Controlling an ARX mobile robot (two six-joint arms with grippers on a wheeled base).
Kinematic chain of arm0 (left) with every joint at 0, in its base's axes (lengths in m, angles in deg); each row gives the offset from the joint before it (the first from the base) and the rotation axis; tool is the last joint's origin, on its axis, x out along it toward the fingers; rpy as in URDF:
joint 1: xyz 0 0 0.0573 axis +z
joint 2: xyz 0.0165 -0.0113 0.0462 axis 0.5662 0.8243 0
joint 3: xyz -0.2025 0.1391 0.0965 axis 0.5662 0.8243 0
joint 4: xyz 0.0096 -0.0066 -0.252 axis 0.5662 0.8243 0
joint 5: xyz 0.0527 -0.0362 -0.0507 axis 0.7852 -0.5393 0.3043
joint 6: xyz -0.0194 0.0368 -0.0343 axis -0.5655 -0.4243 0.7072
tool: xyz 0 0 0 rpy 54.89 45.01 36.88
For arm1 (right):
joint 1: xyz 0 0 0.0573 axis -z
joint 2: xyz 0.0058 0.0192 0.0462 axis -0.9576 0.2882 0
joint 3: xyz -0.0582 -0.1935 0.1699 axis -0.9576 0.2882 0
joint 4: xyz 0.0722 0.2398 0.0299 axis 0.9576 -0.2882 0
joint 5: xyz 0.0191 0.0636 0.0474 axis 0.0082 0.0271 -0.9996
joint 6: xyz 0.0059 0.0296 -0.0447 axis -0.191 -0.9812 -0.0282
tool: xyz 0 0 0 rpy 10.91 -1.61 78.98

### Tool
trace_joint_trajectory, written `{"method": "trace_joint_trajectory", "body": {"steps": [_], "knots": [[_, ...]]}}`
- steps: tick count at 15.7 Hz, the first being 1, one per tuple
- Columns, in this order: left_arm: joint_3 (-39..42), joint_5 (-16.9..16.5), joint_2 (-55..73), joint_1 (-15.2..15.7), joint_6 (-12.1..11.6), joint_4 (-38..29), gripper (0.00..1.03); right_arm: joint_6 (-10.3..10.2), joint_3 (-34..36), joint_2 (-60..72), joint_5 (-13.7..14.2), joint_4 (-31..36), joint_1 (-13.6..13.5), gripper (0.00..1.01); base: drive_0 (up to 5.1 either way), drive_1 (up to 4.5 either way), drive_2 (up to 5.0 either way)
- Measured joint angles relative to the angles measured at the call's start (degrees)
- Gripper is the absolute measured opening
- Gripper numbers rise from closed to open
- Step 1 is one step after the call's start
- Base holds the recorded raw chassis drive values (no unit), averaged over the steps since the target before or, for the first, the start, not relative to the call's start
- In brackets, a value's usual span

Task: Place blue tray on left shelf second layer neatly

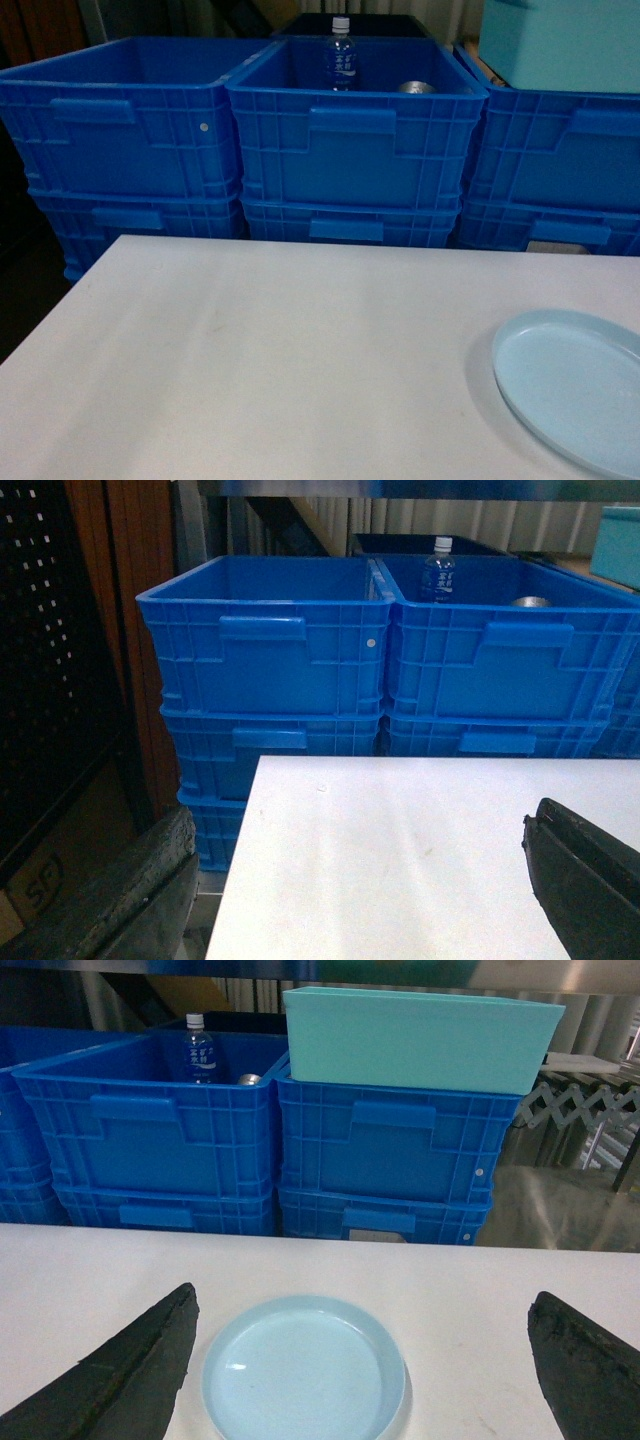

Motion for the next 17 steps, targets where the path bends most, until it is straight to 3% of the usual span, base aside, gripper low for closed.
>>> {"method": "trace_joint_trajectory", "body": {"steps": [4,5,7,8,11,14,15,17], "knots": [[0.00,-0.02,0.00,-0.02,0.02,0.00,0.98,-0.02,0.00,0.24,-0.13,0.52,0.13,0.98,0.0,0.00,0.0],[0.00,0.00,0.00,-0.02,0.02,0.00,0.98,0.07,0.00,2.80,-2.08,5.25,1.33,0.98,0.0,0.00,0.0],[0.00,-0.02,0.00,-0.02,0.00,-0.02,0.98,3.02,-0.35,19.82,-3.37,23.41,4.28,0.98,0.0,0.00,0.0],[0.00,0.04,0.00,-0.02,0.02,0.04,0.98,3.78,-1.73,27.23,-4.92,29.31,4.24,0.98,0.0,0.00,0.0],[0.00,0.00,0.00,-0.02,0.02,0.00,0.98,4.42,-8.63,43.41,-6.73,39.85,4.66,0.98,0.0,0.00,0.0],[0.00,-0.02,0.00,-0.02,0.00,0.00,0.98,5.99,-13.60,61.46,-5.25,43.23,3.74,0.98,0.0,0.00,0.0],[0.00,-0.02,0.00,-0.02,0.02,0.00,0.98,7.93,-15.17,67.45,-4.09,44.52,3.74,0.98,0.0,0.00,0.0],[0.00,-0.02,0.00,-0.02,0.02,0.00,0.98,9.57,-17.11,74.62,-2.64,46.56,3.82,0.98,0.0,0.00,0.0]]}}
